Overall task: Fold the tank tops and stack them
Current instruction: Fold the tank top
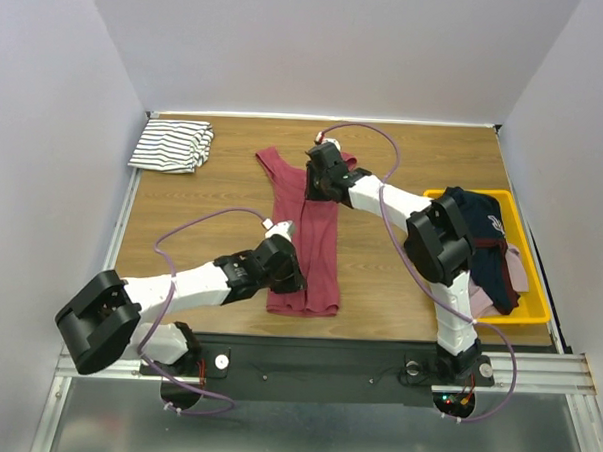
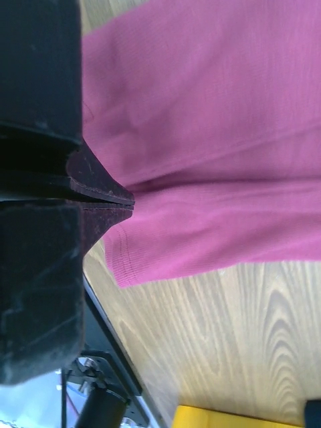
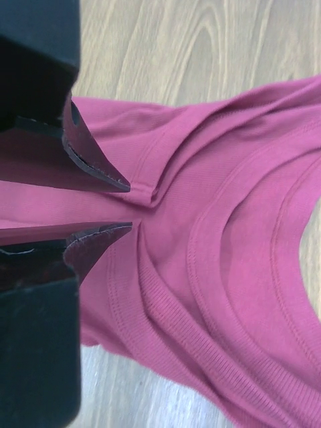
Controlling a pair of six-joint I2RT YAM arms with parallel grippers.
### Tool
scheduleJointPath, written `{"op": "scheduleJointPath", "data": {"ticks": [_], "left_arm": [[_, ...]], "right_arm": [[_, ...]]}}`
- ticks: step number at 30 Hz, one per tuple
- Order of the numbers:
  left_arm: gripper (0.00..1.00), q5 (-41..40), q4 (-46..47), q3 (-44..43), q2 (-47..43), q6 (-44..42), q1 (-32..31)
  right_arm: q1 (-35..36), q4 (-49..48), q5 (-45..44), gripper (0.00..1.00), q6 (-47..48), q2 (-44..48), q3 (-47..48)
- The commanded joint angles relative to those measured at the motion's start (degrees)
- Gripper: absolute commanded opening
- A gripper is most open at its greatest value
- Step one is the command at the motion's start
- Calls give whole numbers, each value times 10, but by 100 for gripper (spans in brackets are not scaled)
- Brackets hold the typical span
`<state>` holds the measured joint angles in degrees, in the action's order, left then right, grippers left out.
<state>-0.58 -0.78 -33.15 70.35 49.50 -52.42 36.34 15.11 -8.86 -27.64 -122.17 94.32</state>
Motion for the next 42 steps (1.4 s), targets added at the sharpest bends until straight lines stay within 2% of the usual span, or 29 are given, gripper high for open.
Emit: {"op": "scheduleJointPath", "data": {"ticks": [1,3,7,20,31,38,42], "left_arm": [[12,25,38,-24,22,-27,-9],[16,26,39,-28,39,-31,-16],[17,29,43,-25,66,-28,-26],[0,31,60,-3,84,-11,-35],[0,32,67,12,81,-4,-36],[0,33,68,19,76,-1,-35],[0,33,68,20,73,1,-36]], "right_arm": [[12,14,-57,30,25,3,7],[16,19,-72,30,28,4,7],[21,24,-91,30,29,4,2],[33,25,-71,30,24,-19,8],[39,24,-84,32,14,-29,4],[39,25,-95,9,0,-26,9],[40,25,-100,3,-6,-20,8]]}}
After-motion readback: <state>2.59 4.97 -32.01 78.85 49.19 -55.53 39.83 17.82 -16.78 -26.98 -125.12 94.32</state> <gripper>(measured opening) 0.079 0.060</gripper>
